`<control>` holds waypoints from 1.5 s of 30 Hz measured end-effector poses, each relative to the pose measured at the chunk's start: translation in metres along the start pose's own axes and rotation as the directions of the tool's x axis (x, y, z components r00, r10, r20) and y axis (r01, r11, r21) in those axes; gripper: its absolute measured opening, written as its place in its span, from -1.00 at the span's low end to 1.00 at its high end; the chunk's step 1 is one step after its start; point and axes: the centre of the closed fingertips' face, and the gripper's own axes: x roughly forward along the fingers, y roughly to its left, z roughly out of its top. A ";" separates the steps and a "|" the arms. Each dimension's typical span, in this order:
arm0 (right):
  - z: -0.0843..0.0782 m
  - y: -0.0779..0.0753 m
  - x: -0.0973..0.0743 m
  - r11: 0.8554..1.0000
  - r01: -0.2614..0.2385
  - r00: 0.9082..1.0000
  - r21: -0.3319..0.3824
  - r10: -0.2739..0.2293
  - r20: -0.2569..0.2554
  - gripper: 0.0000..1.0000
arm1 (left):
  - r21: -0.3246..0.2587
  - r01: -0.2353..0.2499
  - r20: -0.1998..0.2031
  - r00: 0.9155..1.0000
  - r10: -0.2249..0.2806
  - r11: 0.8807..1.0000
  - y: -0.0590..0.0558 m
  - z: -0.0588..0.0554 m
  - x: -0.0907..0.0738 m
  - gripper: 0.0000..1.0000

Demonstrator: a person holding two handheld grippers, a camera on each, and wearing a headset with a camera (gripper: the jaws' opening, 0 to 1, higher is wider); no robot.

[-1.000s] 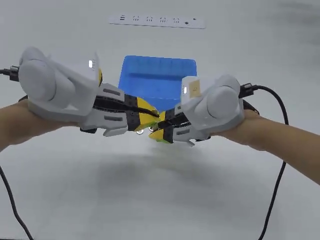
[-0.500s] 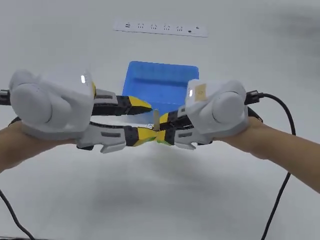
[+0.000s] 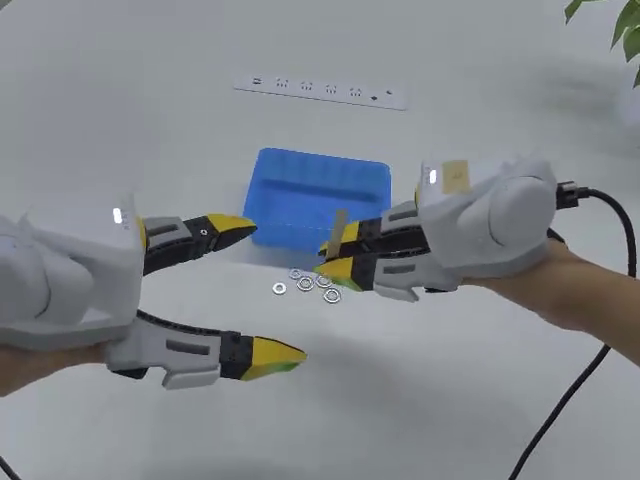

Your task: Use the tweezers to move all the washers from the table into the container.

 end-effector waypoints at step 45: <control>-0.041 -0.104 0.065 0.984 0.047 0.999 0.174 -0.050 0.010 -0.81 | -0.121 -0.166 -0.030 0.986 0.164 0.979 0.036 -0.034 -0.026 0.98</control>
